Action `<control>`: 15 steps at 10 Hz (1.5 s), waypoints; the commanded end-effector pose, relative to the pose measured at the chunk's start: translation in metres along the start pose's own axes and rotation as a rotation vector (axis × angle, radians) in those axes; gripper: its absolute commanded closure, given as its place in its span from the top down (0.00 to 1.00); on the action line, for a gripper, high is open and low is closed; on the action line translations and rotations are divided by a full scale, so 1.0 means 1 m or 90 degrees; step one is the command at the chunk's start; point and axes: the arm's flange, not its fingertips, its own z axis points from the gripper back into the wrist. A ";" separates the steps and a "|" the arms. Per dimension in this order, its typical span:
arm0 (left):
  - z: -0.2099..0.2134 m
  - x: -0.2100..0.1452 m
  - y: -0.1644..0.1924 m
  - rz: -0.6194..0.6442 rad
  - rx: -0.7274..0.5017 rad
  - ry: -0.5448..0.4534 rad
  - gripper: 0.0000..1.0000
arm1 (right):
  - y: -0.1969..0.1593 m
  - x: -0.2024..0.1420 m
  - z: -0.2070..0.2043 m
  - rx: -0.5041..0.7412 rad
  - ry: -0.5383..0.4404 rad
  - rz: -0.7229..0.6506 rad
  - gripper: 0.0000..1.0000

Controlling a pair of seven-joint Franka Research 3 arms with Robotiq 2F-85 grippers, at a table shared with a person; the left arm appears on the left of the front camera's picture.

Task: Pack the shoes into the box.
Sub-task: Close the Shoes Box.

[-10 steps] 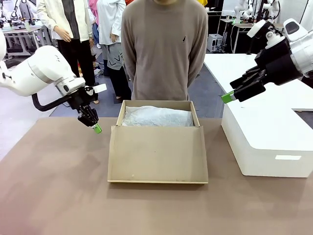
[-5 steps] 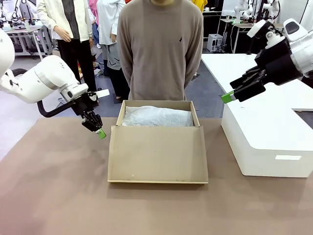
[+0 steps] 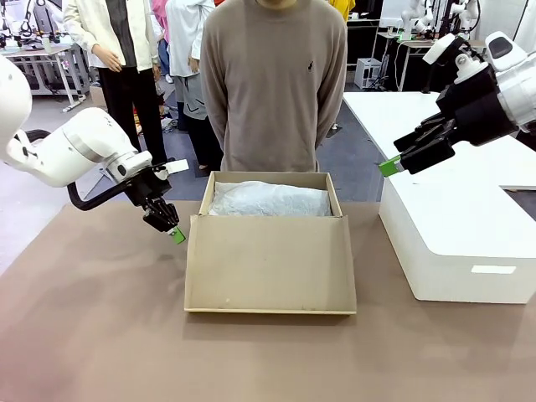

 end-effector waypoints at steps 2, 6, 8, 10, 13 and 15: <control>-0.008 0.000 0.000 -0.016 -0.016 -0.039 0.00 | -0.002 0.000 -0.001 0.009 -0.009 0.001 1.00; -0.021 -0.001 0.001 -0.014 -0.032 -0.054 0.00 | -0.002 0.000 -0.001 0.009 -0.009 0.001 1.00; -0.029 -0.002 0.002 -0.012 -0.040 -0.065 0.00 | -0.002 0.000 -0.001 0.009 -0.009 0.001 1.00; -0.035 0.000 0.003 -0.013 -0.046 -0.074 0.00 | -0.002 0.000 -0.001 0.009 -0.009 0.001 1.00; -0.045 0.002 0.003 -0.021 -0.072 -0.083 0.00 | -0.002 0.000 -0.001 0.009 -0.009 0.001 1.00; -0.050 0.004 0.002 -0.027 -0.090 -0.084 0.00 | -0.002 0.000 -0.001 0.009 -0.009 0.001 1.00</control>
